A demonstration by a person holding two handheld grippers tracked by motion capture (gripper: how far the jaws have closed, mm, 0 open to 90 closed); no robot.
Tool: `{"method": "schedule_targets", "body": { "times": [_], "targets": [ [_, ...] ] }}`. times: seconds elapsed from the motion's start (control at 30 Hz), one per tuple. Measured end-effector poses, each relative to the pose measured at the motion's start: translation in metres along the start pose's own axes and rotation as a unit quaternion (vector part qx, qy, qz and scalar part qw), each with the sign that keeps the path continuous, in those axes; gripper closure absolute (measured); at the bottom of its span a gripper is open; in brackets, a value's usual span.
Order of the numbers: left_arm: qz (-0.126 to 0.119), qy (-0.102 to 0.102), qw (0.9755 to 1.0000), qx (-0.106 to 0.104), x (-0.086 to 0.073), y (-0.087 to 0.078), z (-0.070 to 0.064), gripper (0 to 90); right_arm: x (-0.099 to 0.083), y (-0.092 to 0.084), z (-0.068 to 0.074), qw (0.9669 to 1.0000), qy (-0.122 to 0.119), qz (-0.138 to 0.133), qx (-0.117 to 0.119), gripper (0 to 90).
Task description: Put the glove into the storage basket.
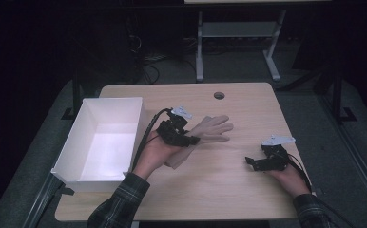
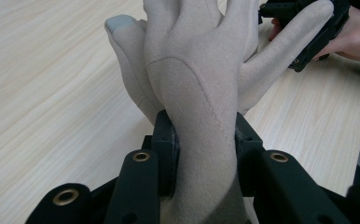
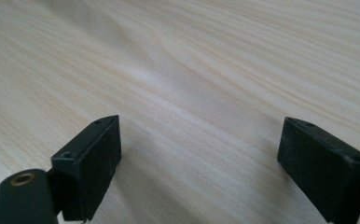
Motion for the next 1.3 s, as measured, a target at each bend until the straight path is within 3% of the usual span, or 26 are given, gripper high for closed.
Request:
{"method": "schedule_targets", "body": {
  "times": [0.33, 0.77, 1.03, 1.3],
  "targets": [
    [-0.006, -0.008, 0.9998, 0.015, -0.005, -0.035, 0.014, 68.6, 0.0, 0.0, 0.0, 1.0, 0.002, 0.0, 0.0, 12.9],
    [-0.027, -0.048, 0.9978, 0.038, -0.032, -0.071, 0.041, 68.6, 0.0, 0.0, 0.0, 1.0, 0.002, 0.0, -0.001, 12.9],
    [-0.043, -0.083, 0.9938, 0.06, -0.06, -0.093, 0.061, 68.6, 0.0, 0.0, 0.0, 1.0, 0.001, 0.0, -0.001, 12.9],
    [-0.056, -0.125, 0.9868, 0.086, -0.094, -0.112, 0.082, 68.5, 0.0, 0.0, 0.0, 1.0, 0.002, 0.0, -0.001, 12.9]
  ]
}}
Point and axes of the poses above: each handheld gripper's, and its own axes: y roughly forward along the jaws, x roughly out of its top, z roughly to its left, the point moved 2 cm from there along y, roughly forward along the jaws, and after that the axes turned 13 degrees about z, right-handed, at the moved point
